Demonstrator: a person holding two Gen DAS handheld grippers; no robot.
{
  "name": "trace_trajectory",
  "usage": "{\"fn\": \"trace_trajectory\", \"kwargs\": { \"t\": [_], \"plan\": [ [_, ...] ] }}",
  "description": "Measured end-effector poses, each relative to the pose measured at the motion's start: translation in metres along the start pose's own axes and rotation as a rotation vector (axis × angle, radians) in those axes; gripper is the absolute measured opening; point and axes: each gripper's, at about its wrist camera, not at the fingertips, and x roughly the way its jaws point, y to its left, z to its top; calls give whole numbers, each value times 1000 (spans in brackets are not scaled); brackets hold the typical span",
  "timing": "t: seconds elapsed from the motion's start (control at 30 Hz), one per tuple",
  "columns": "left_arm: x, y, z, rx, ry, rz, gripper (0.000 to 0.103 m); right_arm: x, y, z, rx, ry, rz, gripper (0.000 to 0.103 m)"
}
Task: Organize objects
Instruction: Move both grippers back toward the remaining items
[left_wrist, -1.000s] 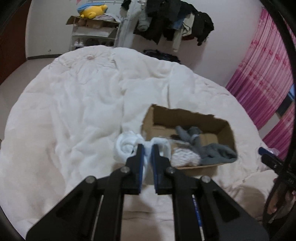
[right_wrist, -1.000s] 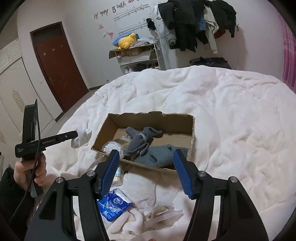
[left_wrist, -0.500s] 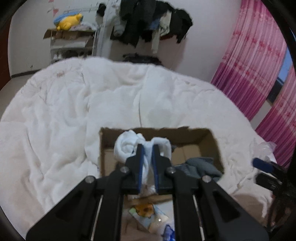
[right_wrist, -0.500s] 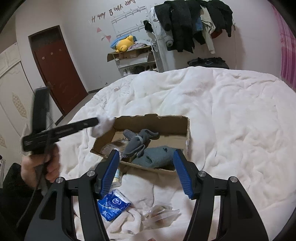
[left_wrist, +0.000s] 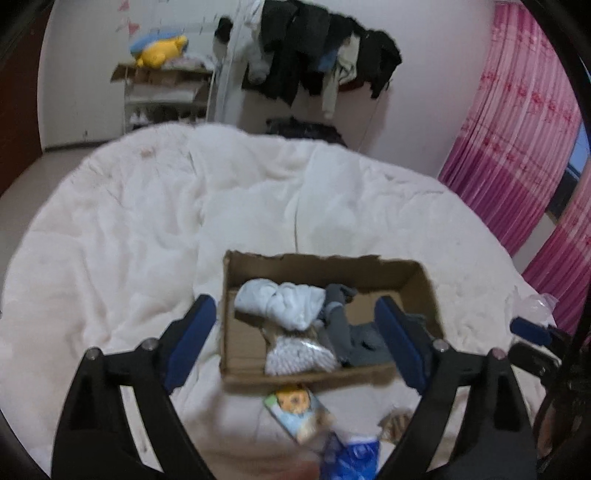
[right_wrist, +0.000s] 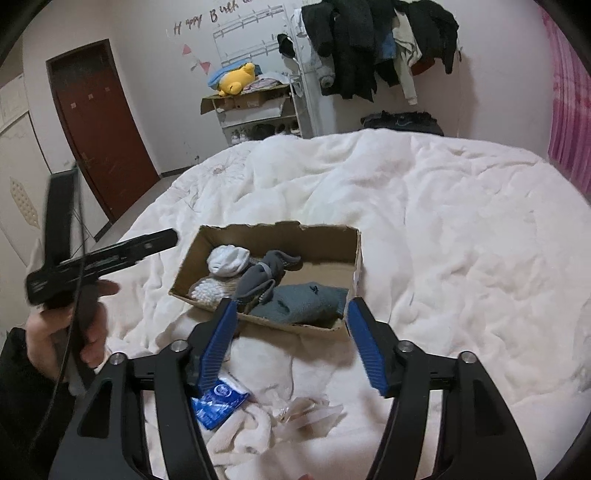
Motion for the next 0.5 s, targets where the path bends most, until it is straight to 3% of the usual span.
{"fn": "trace_trajectory", "kwargs": {
  "t": [0.3,0.5],
  "plan": [
    [-129,-31,-38,44,-129,-58,96,-84,21,-21,-34,-56,-38,76],
    [-165,-30,-80,9,-67,-70,96,-122,32,-52,-36,-33,-62,76]
  ]
}}
